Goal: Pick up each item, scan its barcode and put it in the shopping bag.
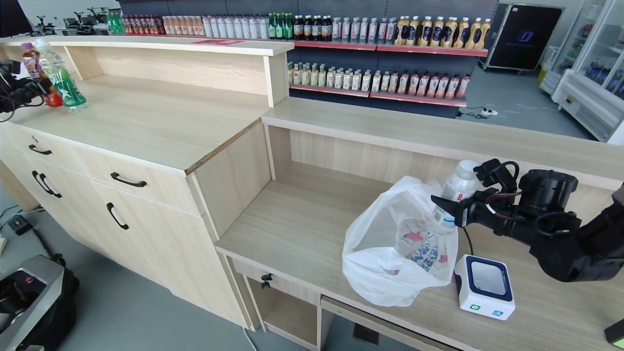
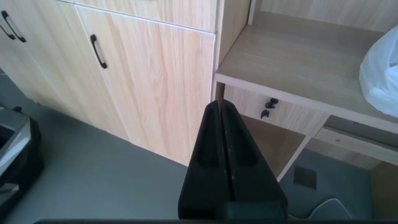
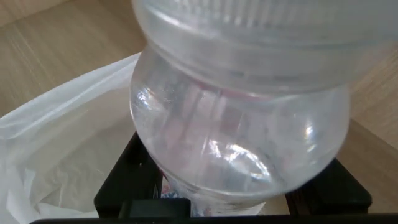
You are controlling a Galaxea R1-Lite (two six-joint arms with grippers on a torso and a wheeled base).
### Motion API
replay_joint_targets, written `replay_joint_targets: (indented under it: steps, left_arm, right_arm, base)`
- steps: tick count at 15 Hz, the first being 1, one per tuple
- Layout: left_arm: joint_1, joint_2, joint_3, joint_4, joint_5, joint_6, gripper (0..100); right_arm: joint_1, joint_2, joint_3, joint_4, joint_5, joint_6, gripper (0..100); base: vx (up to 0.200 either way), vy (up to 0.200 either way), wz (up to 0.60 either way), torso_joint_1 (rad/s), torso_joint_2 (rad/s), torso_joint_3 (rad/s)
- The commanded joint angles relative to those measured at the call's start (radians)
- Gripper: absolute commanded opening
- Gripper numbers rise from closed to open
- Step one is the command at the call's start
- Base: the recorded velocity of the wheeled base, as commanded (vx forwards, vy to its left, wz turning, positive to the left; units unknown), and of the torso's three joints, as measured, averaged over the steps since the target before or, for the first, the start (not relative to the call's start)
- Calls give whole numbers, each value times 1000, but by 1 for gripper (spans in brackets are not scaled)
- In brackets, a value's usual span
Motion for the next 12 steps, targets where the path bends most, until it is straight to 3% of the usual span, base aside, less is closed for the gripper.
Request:
replay_joint_targets:
  steps: [1, 5, 12]
  left_arm:
    - [0, 0, 0, 0, 0, -1, 0]
    - [0, 0, 0, 0, 0, 1, 0]
    - [0, 0, 0, 0, 0, 1, 0]
  right_arm:
    - [-22, 73, -31, -18, 30, -4, 0]
    - [-25, 166, -56, -87, 106, -36, 0]
    - [-13, 263, -137, -104, 133, -38, 0]
  base:
    - [0, 0, 0, 0, 0, 0]
    - [0, 0, 0, 0, 0, 0]
    - [0, 0, 0, 0, 0, 0]
